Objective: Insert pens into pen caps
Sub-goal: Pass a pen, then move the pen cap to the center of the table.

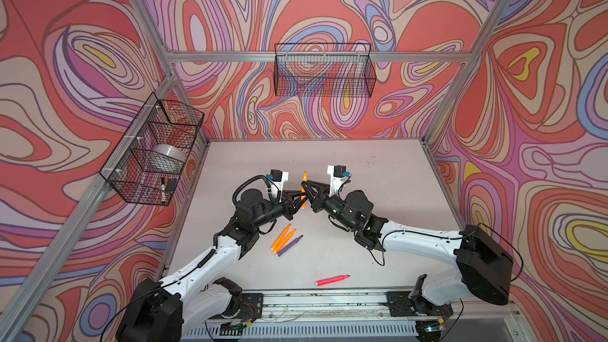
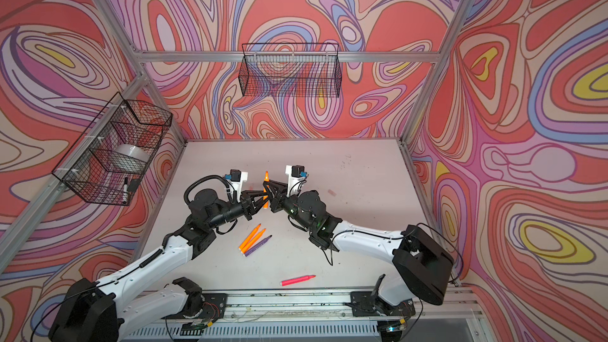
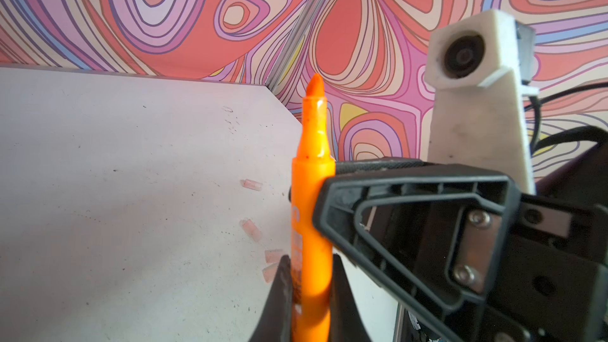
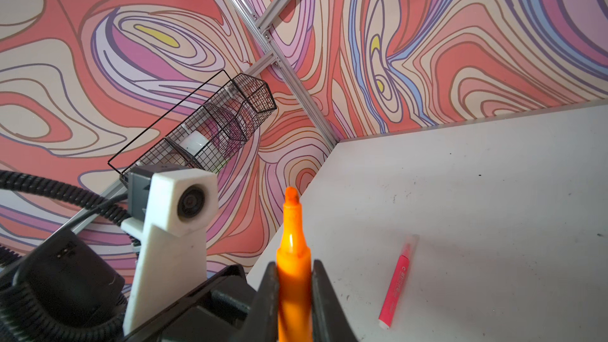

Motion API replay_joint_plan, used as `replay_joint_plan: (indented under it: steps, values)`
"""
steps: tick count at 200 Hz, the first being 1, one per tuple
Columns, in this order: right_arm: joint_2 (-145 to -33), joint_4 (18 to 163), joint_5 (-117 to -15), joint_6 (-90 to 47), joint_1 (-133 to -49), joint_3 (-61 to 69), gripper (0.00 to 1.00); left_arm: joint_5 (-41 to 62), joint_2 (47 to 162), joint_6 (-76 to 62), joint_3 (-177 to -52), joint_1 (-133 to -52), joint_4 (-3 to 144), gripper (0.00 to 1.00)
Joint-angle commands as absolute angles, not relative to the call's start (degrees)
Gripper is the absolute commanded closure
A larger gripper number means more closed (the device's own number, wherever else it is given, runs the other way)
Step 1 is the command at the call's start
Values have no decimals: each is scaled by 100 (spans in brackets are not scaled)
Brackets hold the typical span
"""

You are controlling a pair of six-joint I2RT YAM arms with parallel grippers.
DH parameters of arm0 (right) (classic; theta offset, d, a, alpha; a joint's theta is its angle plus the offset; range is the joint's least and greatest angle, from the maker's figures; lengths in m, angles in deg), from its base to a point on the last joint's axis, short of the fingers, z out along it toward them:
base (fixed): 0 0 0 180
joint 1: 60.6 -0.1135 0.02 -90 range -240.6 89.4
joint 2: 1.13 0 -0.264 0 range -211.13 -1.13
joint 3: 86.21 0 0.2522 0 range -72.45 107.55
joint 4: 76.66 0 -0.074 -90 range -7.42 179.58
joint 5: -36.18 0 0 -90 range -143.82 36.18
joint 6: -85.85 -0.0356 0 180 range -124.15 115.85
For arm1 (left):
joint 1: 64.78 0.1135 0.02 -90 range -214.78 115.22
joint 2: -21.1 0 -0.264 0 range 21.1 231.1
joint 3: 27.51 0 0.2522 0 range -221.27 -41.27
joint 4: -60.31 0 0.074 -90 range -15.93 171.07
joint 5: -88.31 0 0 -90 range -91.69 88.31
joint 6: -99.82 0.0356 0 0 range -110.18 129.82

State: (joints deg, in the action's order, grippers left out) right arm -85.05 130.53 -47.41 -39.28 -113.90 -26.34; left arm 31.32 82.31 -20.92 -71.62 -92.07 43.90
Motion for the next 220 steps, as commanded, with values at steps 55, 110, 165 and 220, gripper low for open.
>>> replay_joint_plan:
  steps: [55, 110, 165, 220]
  values:
    - [-7671, 11159, -4067, -3710, -11435, -2841, 30, 2029, 7961, -1313, -7179, -9221, 5439, 100]
    - [-8093, 7510, -3005, -4165, -11430, -2269, 43, 1268, 7228, -728, -6415, -9212, 5468, 100]
    - [-8914, 7085, -2979, -4299, -10857, -2250, 44, 1931, 7577, -789, -6407, -9220, 5256, 100]
    - [-9093, 7342, -3321, -4036, -10263, -2461, 45, 2164, 7733, -954, -6384, -9220, 5044, 100]
